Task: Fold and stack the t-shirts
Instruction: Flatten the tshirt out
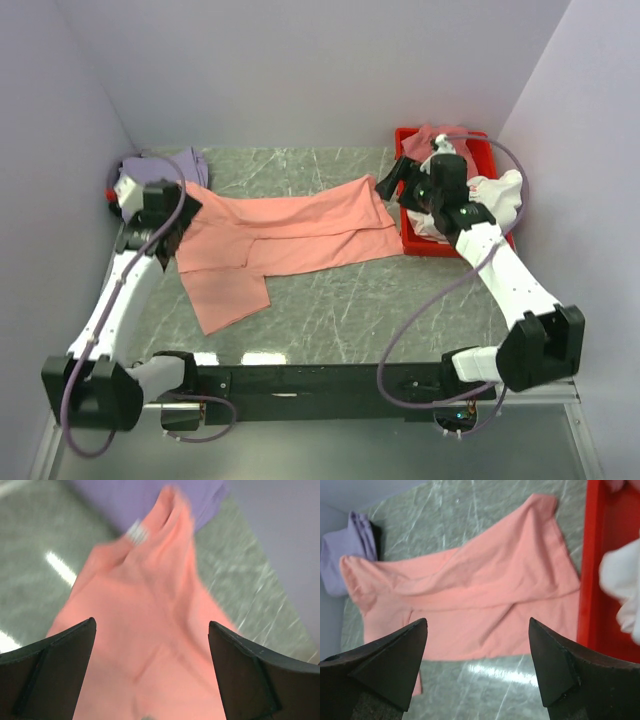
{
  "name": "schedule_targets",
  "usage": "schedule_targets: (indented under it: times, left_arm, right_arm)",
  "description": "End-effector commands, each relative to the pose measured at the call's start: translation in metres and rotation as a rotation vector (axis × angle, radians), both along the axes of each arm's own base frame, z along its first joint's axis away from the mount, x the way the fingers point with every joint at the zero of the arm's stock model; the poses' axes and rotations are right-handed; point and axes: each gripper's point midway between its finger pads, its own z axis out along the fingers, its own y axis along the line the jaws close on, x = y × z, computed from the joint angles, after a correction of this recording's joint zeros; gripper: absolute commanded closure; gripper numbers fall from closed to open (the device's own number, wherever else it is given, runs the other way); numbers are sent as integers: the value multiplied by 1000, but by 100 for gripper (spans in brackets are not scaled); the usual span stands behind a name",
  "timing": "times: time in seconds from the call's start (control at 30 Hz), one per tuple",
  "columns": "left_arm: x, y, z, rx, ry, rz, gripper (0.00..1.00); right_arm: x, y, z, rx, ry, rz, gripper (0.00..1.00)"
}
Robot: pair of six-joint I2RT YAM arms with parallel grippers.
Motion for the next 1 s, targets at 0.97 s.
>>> schedule_targets:
  times: [0.97]
  left_arm:
    - [-212, -79, -201, -310, 644, 103, 9]
  right_arm:
    - [-60, 56, -10, 144, 13, 232, 9]
